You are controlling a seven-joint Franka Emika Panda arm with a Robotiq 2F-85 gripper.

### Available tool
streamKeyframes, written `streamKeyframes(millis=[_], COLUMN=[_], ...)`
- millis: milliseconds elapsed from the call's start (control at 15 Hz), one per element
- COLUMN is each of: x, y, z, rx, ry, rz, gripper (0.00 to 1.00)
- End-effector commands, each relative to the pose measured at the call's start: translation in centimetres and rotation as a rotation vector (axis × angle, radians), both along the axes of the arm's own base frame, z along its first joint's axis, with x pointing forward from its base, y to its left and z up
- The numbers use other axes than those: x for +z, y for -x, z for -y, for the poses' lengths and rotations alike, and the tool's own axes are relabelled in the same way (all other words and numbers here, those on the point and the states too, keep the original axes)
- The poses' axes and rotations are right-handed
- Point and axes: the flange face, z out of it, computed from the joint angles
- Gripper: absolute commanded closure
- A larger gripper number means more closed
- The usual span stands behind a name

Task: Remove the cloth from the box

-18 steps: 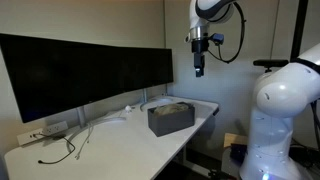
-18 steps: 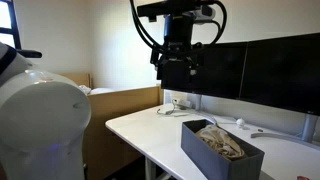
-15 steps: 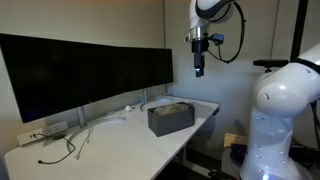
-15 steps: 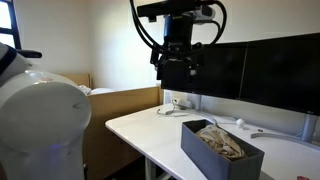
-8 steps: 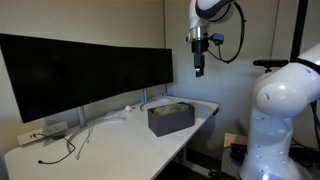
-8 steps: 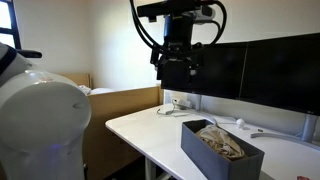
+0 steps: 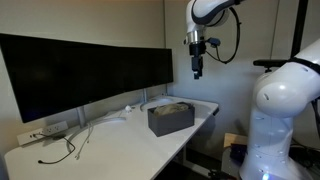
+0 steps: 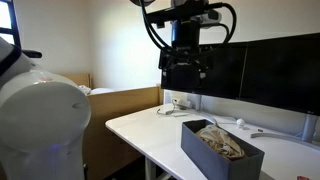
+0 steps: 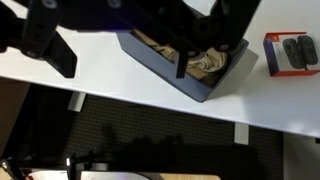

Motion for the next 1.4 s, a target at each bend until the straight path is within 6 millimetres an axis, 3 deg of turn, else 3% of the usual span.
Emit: streamKeyframes(millis=[0, 400, 667, 733, 1067, 1333], x=[-0.7, -2.3, -3.9, -3.4, -4.2, -9.5], y=[-2.2, -6.6, -8.7, -7.5, -8.0, -7.7], z=[2.5, 5.9, 6.0, 5.6, 5.7, 6.9], rx=[-0.004, 0.015, 0.022, 0.0, -0.01, -0.071], ry=[0.063, 0.086, 0.095, 0.093, 0.12, 0.073], rz=[-0.016, 0.028, 0.007, 0.02, 0.018, -0.019], gripper=[0.0, 0.0, 0.0, 0.0, 0.0, 0.0])
